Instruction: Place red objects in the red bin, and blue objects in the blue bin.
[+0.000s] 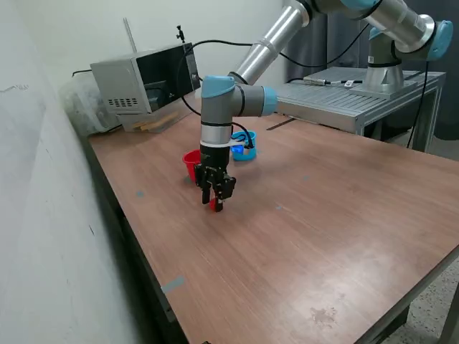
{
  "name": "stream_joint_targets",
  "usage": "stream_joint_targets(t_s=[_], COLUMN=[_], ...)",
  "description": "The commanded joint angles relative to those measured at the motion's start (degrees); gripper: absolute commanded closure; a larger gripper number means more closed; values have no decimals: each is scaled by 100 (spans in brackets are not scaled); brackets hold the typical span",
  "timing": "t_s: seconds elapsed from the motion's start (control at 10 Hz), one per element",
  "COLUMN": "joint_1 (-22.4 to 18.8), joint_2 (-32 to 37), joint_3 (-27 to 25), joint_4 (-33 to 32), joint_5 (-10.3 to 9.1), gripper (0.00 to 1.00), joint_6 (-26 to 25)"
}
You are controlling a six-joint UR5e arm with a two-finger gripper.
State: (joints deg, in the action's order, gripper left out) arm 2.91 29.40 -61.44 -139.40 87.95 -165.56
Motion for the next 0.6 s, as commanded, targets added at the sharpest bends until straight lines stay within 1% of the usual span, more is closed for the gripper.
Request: stream_joint_targets(t_s=[0.0,0.3,0.4,0.5], joint_1=[-1,-1,-1,-1], joint_2=[-4,48,275,538], joint_3=[-9,-52,-53,-166], joint_4=[-8,-8,0,26], joint_5=[-6,3,3,3], gripper=[100,100,100,100], joint_6=[6,23,23,49])
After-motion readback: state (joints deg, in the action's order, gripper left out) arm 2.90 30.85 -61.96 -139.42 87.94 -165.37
